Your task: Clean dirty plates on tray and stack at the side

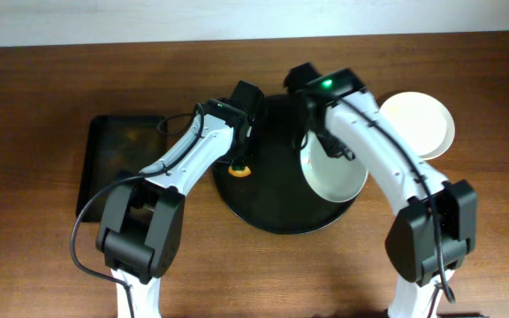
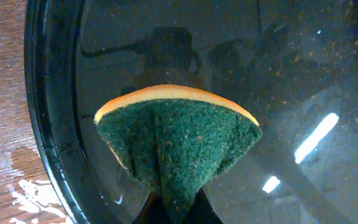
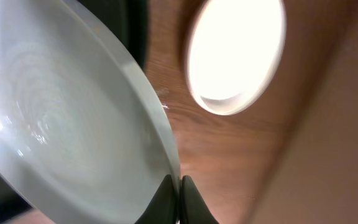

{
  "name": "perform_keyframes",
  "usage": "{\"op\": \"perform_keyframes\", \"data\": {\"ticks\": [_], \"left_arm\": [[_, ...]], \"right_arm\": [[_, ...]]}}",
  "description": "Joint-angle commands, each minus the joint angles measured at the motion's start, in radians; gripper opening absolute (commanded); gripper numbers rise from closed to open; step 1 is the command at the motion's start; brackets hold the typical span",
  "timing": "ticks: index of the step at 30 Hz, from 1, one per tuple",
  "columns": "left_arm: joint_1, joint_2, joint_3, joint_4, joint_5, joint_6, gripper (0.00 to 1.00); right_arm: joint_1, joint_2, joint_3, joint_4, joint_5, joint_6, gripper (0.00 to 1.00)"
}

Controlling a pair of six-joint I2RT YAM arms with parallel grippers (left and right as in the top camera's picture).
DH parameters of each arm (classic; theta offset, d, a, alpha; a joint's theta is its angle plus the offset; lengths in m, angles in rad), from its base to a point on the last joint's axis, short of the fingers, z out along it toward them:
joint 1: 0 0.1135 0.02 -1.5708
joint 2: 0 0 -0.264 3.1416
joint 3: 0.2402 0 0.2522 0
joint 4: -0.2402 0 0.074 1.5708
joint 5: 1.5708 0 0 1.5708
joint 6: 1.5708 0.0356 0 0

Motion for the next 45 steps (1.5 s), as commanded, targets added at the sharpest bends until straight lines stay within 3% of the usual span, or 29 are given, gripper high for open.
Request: {"op": "perform_keyframes", "data": {"ticks": [1,5,14,19,22,24,26,30,32,36,45], "left_arm": [[0.007,-0.032,0.017,-0.005,0.014,0.02,0.0],[0.007,-0.032,0.017,-0.005,0.014,0.019,0.0],[0.007,-0.032,0.017,0.004,0.014,0.019,0.0],[0.007,-0.032,0.017,0.004,0.014,0.019,0.0],[0.007,-0.032,0.017,0.005,0.014,0.02,0.0],[0.007,-0.032,0.017,0.005,0.014,0.02,0.0],[0.007,-0.032,0.017,0.006,0.014,0.02,0.0],[0.007,-0.032,0.017,0.004,0.014,0.02,0.0],[0.007,-0.032,0.017,0.008,0.014,0.02,0.0],[0.007,-0.032,0.017,0.006,0.014,0.02,0.0],[0.007,-0.032,0.017,-0.001,0.014,0.044,0.0]], "right_arm": [[-0.102,0.007,0.006,0.041,-0.331,-0.065,0.04],[-0.199,0.008,-0.055,0.117,-0.533,-0.113,0.04],[-0.277,0.008,-0.288,0.418,-0.532,-0.113,0.04],[-0.278,0.007,-0.281,0.436,-0.511,-0.112,0.09],[-0.277,0.007,-0.241,0.373,-0.509,-0.098,0.28],[-0.278,0.007,-0.212,0.323,-0.509,-0.058,0.52],[-0.278,0.007,-0.201,0.292,-0.509,-0.013,0.59],[-0.277,0.007,-0.206,0.166,-0.565,0.179,0.57],[-0.276,0.007,-0.226,0.139,-0.644,0.265,0.42],[-0.247,0.007,-0.31,0.212,-0.666,0.38,0.33],[-0.205,0.007,-0.455,0.384,-0.587,0.499,0.3]]}}
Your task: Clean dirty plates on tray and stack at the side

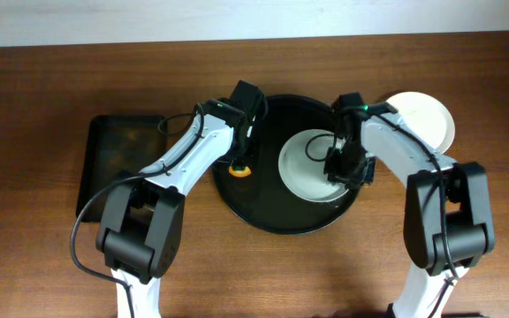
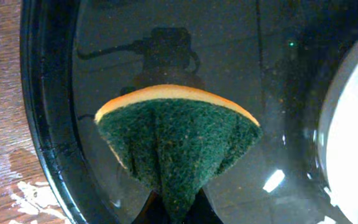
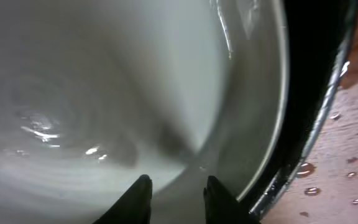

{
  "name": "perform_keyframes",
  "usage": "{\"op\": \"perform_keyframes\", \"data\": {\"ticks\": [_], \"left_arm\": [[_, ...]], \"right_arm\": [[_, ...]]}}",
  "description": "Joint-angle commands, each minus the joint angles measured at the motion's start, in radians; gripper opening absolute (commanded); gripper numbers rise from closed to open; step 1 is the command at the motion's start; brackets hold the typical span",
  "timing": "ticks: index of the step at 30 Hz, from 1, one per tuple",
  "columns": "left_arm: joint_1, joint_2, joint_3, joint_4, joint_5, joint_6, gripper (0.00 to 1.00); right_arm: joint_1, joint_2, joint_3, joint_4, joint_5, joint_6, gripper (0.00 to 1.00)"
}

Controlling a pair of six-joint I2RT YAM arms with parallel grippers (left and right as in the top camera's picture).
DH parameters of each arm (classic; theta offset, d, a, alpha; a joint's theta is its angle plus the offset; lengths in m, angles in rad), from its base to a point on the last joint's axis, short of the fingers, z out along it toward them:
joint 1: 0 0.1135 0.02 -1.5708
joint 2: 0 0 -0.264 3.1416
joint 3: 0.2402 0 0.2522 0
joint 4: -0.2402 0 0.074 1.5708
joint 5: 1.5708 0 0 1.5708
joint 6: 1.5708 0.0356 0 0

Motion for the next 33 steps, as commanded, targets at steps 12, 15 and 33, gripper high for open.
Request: {"op": "perform_keyframes", "data": {"ticks": [12,15,33], "left_arm": [[0.007,-0.032,0.017,0.001,0.011,0.032,0.0],[0.007,-0.032,0.017,0.001,0.011,0.032,0.0],[0.007,-0.032,0.017,-0.001,0.011,0.037,0.0]], "right_arm": [[-0.005,-0.085,0.068,-0.092,0.062,0.033,0.35],[-0.005,-0.083,0.021,-0.078,0.102,0.088,0.34],[-0.004,-0.08,-0.145,0.129,0.1,0.218,0.23]]}}
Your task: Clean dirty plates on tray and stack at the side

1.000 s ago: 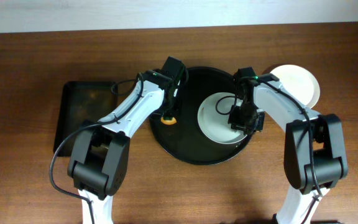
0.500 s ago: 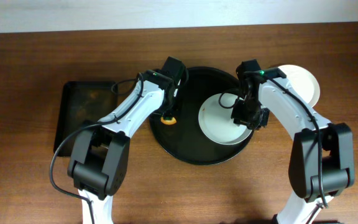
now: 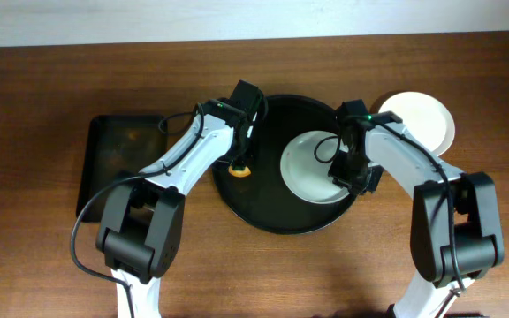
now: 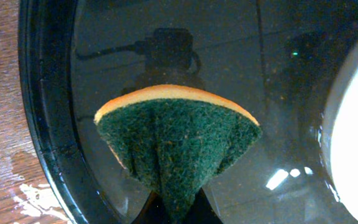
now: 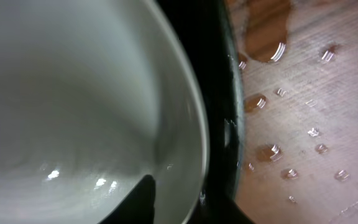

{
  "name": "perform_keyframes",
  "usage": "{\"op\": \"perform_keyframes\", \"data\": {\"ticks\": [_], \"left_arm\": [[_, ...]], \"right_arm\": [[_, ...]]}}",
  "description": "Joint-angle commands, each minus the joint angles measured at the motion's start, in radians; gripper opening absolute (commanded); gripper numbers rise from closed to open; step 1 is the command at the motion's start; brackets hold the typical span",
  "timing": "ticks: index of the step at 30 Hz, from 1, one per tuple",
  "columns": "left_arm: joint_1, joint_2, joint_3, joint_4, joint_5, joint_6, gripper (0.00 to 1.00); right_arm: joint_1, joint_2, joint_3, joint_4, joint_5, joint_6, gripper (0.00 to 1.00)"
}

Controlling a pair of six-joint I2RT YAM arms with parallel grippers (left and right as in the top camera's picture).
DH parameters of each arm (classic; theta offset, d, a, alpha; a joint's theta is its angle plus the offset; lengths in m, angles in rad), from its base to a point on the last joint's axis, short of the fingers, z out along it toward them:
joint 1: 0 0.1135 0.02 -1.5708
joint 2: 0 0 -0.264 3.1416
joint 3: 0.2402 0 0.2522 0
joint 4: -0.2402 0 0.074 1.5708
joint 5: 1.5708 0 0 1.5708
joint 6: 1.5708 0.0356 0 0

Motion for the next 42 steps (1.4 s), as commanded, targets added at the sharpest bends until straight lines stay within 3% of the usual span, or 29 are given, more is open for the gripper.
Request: {"op": "perform_keyframes", "data": {"ticks": [1,6,10,16,18,19,30,37,42], "left_arm": [[0.007,-0.032,0.017,-0.001,0.011,0.017,0.0],[0.007,-0.032,0.017,-0.001,0.01,0.024,0.0],[0.007,-0.032,0.017,-0.001,0.01,0.024,0.0],[0.007,-0.032,0.017,0.0,0.01,0.024,0.0],[0.007,-0.032,0.017,-0.001,0.01,0.024,0.0],[0.007,-0.032,0.017,-0.001,0.01,0.024,0.0],[0.007,-0.032,0.017,0.004,0.011,0.024,0.0],[0.007,-0.032,0.017,0.009,0.011,0.024,0.0],[0.017,-0.032,0.017,0.01,0.02,0.024,0.0]], "right_arm": [[-0.002,-0.01,-0.038,0.052,0.011,0.019,0.21],[-0.003,-0.024,-0.006,0.085,0.026,-0.047,0.16],[-0.003,-0.021,0.003,0.101,0.025,-0.089,0.21],[-0.002,0.006,-0.024,0.15,0.025,-0.089,0.21],[-0.003,0.005,-0.022,0.16,0.026,-0.09,0.05],[-0.005,0.003,-0.015,0.158,0.025,-0.093,0.04],[-0.008,-0.158,0.293,-0.038,0.116,-0.298,0.04],[0.092,-0.219,0.365,-0.146,0.459,-0.381,0.04],[0.258,-0.218,0.359,-0.185,0.833,-0.376,0.04]]}}
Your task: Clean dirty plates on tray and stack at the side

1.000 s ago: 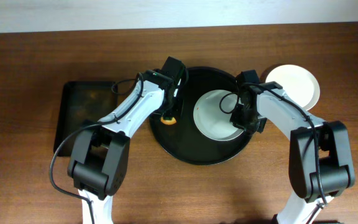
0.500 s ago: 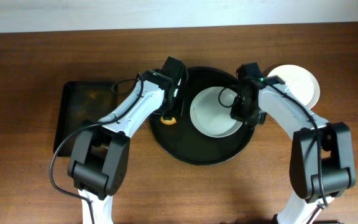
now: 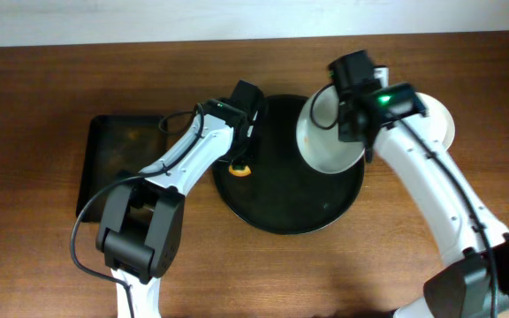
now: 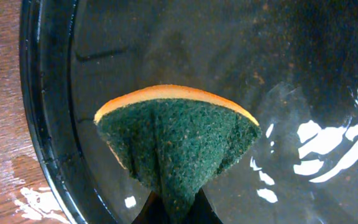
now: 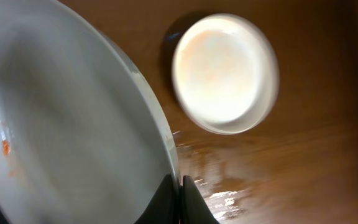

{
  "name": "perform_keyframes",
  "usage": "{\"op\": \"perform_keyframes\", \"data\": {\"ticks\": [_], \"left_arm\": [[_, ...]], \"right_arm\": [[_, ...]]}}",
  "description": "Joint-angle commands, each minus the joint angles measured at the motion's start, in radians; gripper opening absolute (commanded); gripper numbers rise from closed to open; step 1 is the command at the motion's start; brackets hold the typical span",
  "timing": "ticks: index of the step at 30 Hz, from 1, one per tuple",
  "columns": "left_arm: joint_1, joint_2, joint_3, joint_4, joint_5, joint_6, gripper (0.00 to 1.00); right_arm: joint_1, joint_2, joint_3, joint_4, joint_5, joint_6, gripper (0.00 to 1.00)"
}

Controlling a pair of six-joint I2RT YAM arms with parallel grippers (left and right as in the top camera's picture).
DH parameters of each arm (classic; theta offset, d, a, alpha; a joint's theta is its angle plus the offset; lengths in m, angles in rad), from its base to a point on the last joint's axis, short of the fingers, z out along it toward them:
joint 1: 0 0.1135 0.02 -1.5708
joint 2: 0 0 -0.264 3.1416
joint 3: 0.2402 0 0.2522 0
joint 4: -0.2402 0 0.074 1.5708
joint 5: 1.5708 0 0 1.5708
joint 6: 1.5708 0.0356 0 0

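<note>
My right gripper [image 5: 179,186] is shut on the rim of a white plate [image 5: 61,124], which it holds tilted above the far right of the round black tray [image 3: 272,208]. Small orange stains show on the plate's inner face. In the overhead view the plate [image 3: 325,141] hangs under the right gripper [image 3: 353,122]. A second white plate [image 5: 225,74] lies on the table to the right of the tray. My left gripper [image 4: 176,210] is shut on a green sponge [image 4: 176,146] with an orange back, just above the tray's left side.
A black rectangular tray [image 3: 117,163] sits on the wooden table at the left. Water spots [image 5: 229,196] lie on the wood beside the round tray. The tray's floor is wet and speckled with crumbs.
The plate lay flat in the round tray with my right gripper's fingers apart at its right rim. Now the gripper is shut on that rim and the plate is raised and tilted. The left arm has not moved.
First my right gripper held the plate tilted by its rim above the tray. Then the plate lay in the tray with the gripper open over it, later at its right rim. Now the plate is held up again. The left gripper kept the sponge in place throughout.
</note>
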Motion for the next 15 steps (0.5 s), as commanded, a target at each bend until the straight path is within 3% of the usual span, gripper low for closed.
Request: {"op": "perform_keyframes", "data": {"ticks": [1,3,8,15], "left_arm": [[0.02,-0.032,0.017,0.003,0.038,0.016,0.0],[0.037,-0.032,0.017,0.002,0.092,0.016,0.0],[0.061,-0.032,0.017,0.002,0.132,0.016,0.0],[0.061,-0.032,0.017,0.002,0.131,0.016,0.0]], "right_arm": [[0.114,-0.005,0.005,-0.011,0.332,0.023,0.04],[0.158,-0.005,-0.003,-0.05,0.425,0.122,0.04],[0.212,-0.004,-0.092,-0.061,0.479,0.208,0.04],[0.218,-0.004,-0.32,0.101,0.525,0.25,0.04]]}}
